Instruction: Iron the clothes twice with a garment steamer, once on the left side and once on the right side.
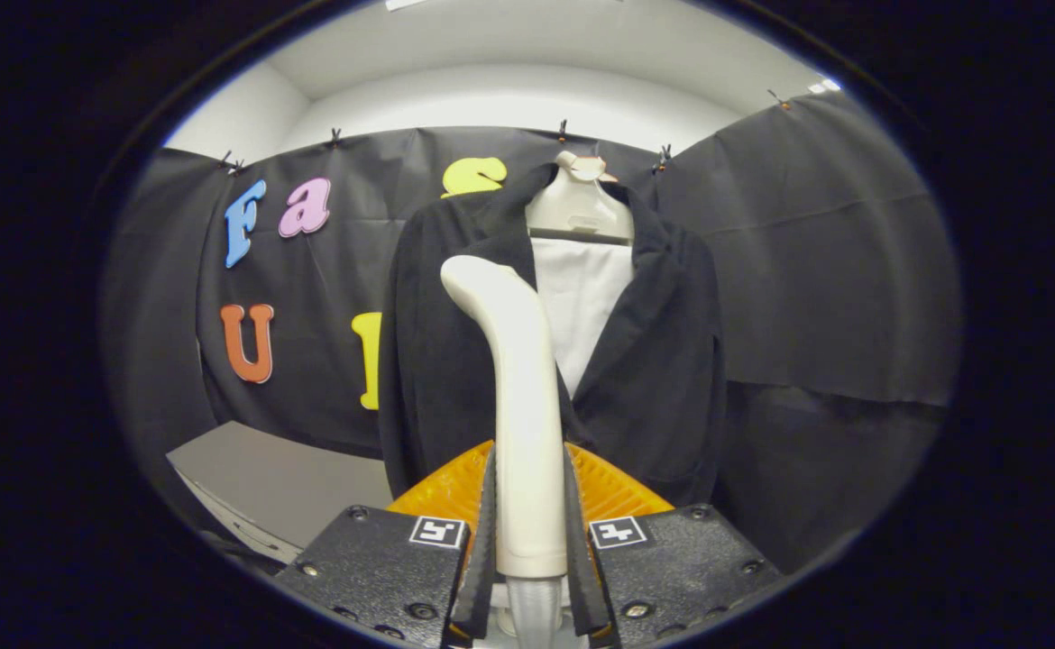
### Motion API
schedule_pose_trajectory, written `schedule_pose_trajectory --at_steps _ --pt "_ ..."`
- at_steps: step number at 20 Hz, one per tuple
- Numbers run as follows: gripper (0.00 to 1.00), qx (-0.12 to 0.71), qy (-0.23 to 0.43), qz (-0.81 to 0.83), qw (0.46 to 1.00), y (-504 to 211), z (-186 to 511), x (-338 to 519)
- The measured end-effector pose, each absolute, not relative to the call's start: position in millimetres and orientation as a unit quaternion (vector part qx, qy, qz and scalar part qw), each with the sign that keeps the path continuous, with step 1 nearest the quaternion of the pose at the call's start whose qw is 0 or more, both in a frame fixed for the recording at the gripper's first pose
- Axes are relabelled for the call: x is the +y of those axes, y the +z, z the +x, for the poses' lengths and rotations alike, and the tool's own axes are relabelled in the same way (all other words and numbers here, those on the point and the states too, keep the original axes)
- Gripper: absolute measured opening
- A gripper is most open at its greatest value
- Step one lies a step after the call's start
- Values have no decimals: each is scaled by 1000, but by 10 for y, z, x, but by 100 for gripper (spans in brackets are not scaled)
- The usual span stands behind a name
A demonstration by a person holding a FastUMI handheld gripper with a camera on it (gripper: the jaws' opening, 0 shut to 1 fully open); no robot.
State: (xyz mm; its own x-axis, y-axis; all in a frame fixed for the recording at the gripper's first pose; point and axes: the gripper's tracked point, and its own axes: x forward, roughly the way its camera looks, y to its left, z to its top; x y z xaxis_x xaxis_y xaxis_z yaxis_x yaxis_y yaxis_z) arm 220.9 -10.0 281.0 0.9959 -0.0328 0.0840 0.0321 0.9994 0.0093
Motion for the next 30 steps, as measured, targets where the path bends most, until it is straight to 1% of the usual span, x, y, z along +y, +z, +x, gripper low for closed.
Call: schedule_pose_trajectory --at_steps 16,22,30 --pt "37 34 -43 5 998 1982 2144 -160" --pt "37 61 -41 6 997 1741 2113 -108" --pt "37 104 -44 -1 994 1252 2131 -118"
